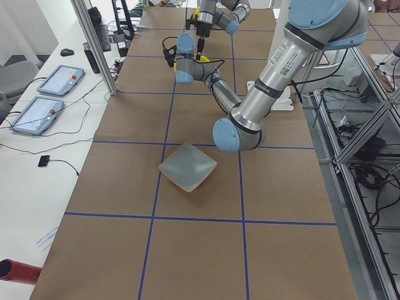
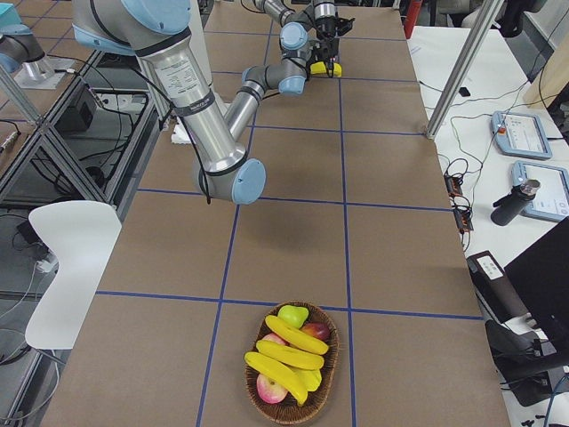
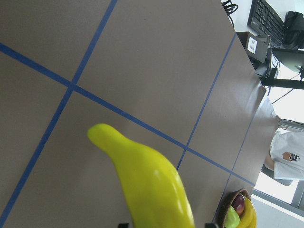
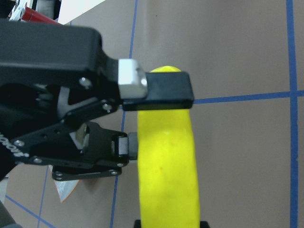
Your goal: Transfer all bananas from basket to plate
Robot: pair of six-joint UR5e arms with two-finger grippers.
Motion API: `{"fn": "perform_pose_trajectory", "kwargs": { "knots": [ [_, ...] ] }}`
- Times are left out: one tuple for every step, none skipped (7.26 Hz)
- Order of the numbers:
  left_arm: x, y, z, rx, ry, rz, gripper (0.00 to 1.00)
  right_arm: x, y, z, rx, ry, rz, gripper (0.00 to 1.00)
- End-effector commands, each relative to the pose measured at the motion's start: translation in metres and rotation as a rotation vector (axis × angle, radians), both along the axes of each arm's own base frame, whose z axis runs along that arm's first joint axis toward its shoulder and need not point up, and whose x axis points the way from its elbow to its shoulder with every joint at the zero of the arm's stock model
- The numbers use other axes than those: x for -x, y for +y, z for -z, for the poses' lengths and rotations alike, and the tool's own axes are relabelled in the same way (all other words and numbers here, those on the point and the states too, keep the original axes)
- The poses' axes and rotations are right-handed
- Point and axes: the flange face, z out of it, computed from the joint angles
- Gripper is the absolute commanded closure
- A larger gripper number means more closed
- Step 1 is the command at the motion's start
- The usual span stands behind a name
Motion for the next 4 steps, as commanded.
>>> {"fn": "perform_pose_trajectory", "kwargs": {
  "knots": [
    [0.0016,0.0021,0.0014,-0.003,0.015,-0.001,1.00,-0.0009,0.0005,0.0026,-0.011,-0.011,-0.001,0.00],
    [0.0020,0.0025,0.0019,-0.006,0.016,-0.001,1.00,-0.0035,0.0012,0.0035,-0.023,-0.032,-0.003,0.00],
    [0.0019,0.0024,0.0000,-0.004,0.014,-0.001,1.00,-0.0054,0.0016,0.0034,-0.029,-0.041,-0.003,0.00],
    [0.0042,0.0020,-0.0035,-0.003,0.012,0.002,1.00,-0.0089,0.0012,-0.0014,-0.027,-0.038,-0.003,0.00]
  ]
}}
